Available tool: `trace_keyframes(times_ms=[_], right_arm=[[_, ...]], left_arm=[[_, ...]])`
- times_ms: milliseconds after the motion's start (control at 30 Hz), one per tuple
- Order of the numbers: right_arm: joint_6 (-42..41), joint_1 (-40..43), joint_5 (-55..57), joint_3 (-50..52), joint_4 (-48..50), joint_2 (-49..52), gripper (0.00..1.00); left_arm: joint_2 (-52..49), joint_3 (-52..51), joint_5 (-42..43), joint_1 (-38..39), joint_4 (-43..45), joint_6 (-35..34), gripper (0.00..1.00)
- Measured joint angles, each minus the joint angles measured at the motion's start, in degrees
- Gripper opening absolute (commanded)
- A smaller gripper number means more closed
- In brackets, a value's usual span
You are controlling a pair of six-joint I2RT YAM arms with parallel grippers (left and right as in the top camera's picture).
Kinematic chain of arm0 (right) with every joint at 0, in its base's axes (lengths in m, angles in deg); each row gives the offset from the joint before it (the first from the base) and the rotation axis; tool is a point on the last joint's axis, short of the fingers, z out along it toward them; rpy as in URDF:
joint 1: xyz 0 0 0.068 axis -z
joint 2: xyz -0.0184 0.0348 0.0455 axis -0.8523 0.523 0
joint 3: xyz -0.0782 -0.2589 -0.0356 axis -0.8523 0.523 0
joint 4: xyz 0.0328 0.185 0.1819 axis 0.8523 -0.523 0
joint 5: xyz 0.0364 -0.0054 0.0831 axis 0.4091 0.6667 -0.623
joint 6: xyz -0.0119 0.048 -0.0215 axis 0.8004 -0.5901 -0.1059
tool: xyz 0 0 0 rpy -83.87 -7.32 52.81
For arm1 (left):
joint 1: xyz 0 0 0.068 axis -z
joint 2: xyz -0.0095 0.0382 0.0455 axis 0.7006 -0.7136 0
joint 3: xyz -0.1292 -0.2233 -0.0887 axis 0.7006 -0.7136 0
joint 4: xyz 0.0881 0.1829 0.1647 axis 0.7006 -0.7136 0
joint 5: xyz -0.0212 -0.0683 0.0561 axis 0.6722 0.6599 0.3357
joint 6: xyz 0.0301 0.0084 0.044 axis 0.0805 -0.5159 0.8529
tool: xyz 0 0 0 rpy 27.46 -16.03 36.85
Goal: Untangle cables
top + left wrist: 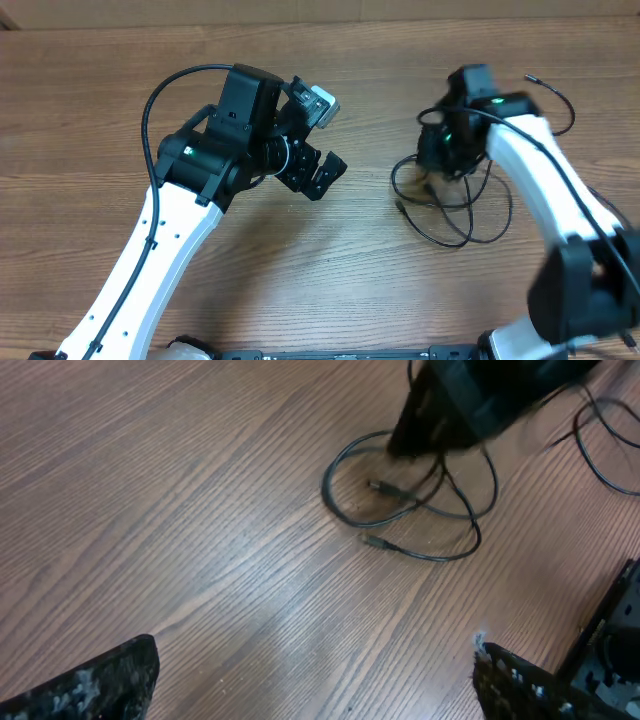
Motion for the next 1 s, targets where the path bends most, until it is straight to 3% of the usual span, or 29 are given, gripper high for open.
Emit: trace_keyframes(times_ms=[233, 533, 767, 800, 900, 1000], right_arm=[[-0.59, 0.15, 6.40, -16.04, 2.84, -19.45, 0.04], [-0.74, 0.15, 14.47, -21.68, 27.67, -37.62, 0.04], [2.67, 0.15, 27.98, -21.97, 36.35, -40.33, 0.04], [5.20, 0.15, 36.11, -21.97, 36.33, -38.84, 0.04], [8.09, 0.50, 46.73, -21.97, 36.79, -35.08, 0.04], [9.35, 2.80, 52.70, -21.97, 36.96, -30.38, 0.04]], left_arm=[[0.00, 0.00, 0.00, 0.00, 0.02, 0.02, 1.00], [0.00, 0.00, 0.02, 0.00, 0.00, 0.00, 1.00], [0.00, 0.00, 0.02, 0.00, 0.00, 0.00, 1.00], [0.00, 0.00, 0.02, 0.00, 0.00, 0.00, 1.00], [0.00, 0.00, 0.02, 0.00, 0.00, 0.02, 1.00], [0.00, 0.00, 0.02, 0.00, 0.00, 0.00, 1.00]])
